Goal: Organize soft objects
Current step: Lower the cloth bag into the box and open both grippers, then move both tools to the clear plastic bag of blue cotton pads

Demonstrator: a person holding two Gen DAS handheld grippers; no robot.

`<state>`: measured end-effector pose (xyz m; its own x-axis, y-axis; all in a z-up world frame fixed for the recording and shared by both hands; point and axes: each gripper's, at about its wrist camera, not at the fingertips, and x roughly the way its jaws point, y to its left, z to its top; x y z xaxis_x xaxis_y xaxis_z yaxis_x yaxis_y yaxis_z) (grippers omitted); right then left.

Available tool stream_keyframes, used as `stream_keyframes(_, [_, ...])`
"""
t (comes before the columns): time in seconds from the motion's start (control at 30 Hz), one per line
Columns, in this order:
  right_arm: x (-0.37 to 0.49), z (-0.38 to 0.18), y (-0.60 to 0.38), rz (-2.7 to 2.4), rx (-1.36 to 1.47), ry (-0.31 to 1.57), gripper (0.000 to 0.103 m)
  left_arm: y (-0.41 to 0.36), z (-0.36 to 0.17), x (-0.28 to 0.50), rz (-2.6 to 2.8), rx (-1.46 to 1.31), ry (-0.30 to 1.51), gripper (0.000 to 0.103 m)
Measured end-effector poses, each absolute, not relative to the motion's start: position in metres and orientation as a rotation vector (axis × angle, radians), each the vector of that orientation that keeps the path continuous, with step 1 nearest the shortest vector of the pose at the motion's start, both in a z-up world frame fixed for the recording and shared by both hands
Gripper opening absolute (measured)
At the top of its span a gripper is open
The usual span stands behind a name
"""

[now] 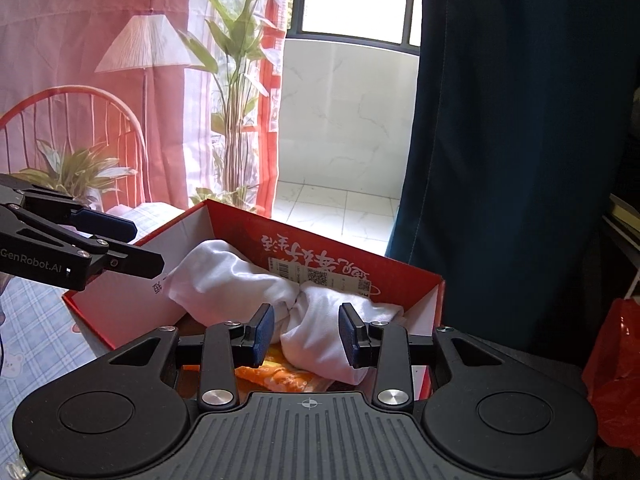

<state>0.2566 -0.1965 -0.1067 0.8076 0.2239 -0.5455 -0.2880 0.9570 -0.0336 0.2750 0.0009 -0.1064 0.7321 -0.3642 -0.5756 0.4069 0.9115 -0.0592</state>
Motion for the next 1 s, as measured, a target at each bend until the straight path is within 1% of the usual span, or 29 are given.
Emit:
stream_keyframes(0.37, [0.177,-0.107,-0.188,0.337,-0.086,0.559,0.034,0.019,-0.108,0.207,-0.402,0.089,0.560,0.058])
stream_keyframes(0.67, [0.137,-0.121,-0.186,0.377,-0.047,0.581,0.037,0.028,-0.124,0.171,-0.414,0.075,0.576,0.058])
stream_keyframes(1.0, [0.119,-0.164,-0.182,0.370,-0.006,0.649,0.037,0.028,-0.152,0.158,-0.433,0.072,0.628,0.058])
